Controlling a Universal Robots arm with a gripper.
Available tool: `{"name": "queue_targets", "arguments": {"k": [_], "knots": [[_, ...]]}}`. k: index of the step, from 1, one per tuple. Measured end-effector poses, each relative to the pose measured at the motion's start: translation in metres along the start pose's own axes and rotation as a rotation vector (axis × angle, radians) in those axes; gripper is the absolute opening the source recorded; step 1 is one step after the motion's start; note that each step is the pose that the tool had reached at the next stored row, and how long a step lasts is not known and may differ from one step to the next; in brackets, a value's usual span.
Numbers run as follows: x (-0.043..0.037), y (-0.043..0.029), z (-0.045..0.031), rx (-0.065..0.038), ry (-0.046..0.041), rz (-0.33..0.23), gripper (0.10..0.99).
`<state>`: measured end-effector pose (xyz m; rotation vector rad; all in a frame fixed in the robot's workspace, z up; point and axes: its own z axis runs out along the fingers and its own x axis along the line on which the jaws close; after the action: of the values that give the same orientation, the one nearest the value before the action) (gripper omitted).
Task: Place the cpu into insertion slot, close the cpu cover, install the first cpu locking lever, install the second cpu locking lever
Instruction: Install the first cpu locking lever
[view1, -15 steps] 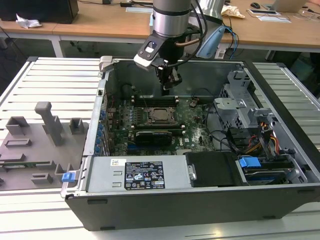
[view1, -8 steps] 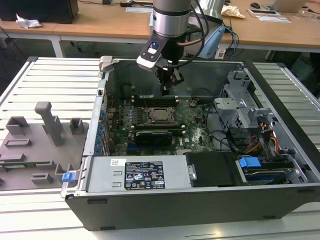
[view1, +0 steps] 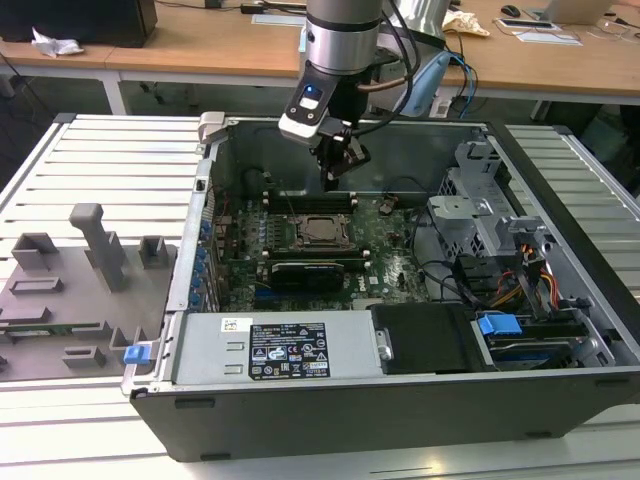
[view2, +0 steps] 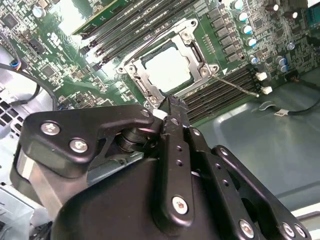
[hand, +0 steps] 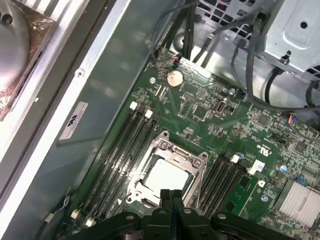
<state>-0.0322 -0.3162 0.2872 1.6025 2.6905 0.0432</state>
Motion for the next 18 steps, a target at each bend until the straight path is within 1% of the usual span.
{"name": "queue_targets", "arguments": {"k": [9,18], "knots": [[0.0,0.0,0.0,0.001,0.003,-0.103,0.106],[0.0,0.0,0.0,0.001,0.0048,-0.165,0.106]]}}
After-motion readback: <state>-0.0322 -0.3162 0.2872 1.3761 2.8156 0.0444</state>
